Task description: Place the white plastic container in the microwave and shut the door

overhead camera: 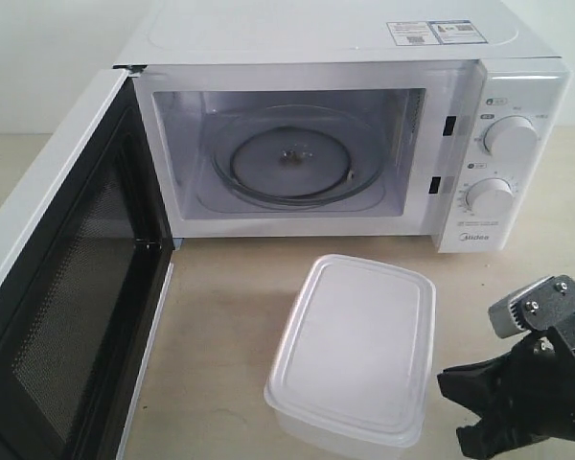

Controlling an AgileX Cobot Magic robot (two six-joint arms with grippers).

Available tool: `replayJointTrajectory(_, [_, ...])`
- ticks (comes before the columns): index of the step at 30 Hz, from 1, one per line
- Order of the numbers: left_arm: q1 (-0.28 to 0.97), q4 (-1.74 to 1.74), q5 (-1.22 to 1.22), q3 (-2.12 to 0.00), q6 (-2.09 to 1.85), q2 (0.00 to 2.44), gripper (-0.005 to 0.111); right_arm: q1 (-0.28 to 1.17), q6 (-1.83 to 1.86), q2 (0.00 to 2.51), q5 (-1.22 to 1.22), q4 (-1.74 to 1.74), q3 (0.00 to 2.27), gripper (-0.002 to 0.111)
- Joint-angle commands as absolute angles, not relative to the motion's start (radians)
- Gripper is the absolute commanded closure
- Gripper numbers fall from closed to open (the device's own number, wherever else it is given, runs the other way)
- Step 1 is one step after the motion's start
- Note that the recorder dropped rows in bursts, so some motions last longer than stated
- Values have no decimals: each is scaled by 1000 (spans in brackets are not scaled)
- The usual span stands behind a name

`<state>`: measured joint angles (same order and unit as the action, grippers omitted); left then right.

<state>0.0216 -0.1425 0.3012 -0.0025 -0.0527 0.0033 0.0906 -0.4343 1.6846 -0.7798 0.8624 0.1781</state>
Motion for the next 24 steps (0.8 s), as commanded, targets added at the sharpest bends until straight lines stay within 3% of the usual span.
replayJointTrajectory(1, [21, -141, 295, 0, -46, 0, 102, 89, -475, 1594, -750, 693, 141, 108])
replayJointTrajectory(4, [21, -141, 295, 0, -46, 0, 102, 89, -614, 1479, -841, 738, 131, 108])
replayJointTrajectory(7, [21, -141, 295, 0, -46, 0, 102, 89, -1038, 1453, -752, 738, 131, 108])
replayJointTrajectory(15, [21, -141, 295, 0, -46, 0, 102, 89, -1374, 1455, -859, 933, 130, 108])
replayJointTrajectory(24, [21, -141, 295, 0, -46, 0, 102, 89, -1487, 1455, -886, 1166, 130, 108])
